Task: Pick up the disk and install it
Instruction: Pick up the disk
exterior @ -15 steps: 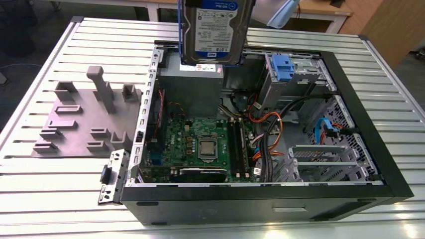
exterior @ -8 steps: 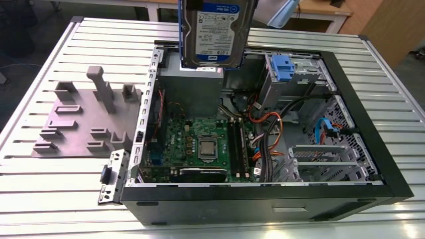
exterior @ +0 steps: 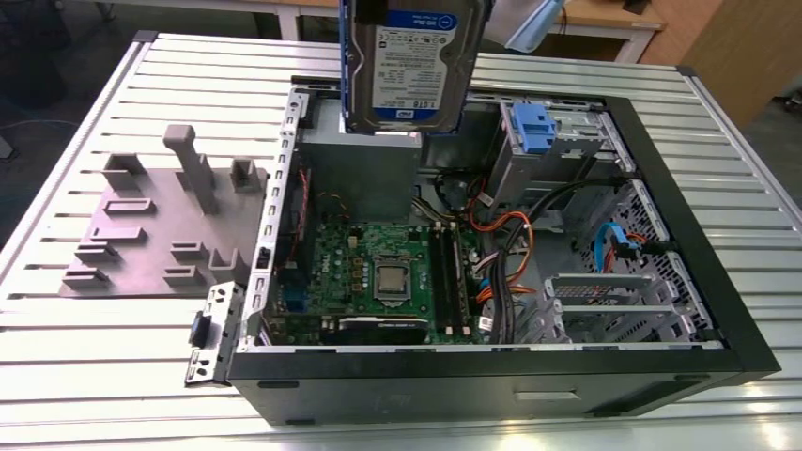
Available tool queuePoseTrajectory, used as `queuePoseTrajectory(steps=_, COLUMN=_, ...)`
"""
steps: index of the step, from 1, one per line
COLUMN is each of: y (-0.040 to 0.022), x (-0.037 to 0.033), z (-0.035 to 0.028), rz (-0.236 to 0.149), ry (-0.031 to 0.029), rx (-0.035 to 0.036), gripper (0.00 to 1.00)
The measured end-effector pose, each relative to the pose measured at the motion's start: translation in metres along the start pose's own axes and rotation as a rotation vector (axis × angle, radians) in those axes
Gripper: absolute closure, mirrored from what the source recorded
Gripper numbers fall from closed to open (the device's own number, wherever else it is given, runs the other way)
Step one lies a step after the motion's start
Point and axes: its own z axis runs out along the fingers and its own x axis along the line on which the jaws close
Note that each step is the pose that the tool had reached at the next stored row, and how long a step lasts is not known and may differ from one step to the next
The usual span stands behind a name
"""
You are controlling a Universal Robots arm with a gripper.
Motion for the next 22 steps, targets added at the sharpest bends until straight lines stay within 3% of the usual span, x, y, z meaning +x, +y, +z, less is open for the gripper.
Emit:
queuePoseTrajectory(steps=5, y=-0.0149, x=0.0004, z=-0.0006, rz=0.0, ry=-0.0018, rx=0.0, gripper=0.63)
queuePoseTrajectory(steps=8, y=-0.0221, x=0.0014, z=-0.0008, rz=0.0, ry=-0.0101, rx=0.0003, gripper=0.63)
queuePoseTrajectory(steps=11, y=-0.0272, x=0.0049, z=-0.001, rz=-0.001, ry=-0.0139, rx=0.0005, gripper=0.63)
queuePoseTrajectory(steps=16, y=-0.03, x=0.012, z=-0.0008, rz=0.002, ry=-0.0169, rx=0.0006, gripper=0.63)
queuePoseTrajectory(steps=22, y=-0.0316, x=0.0142, z=-0.0001, rz=0.024, ry=-0.0176, rx=0.0008, gripper=0.63)
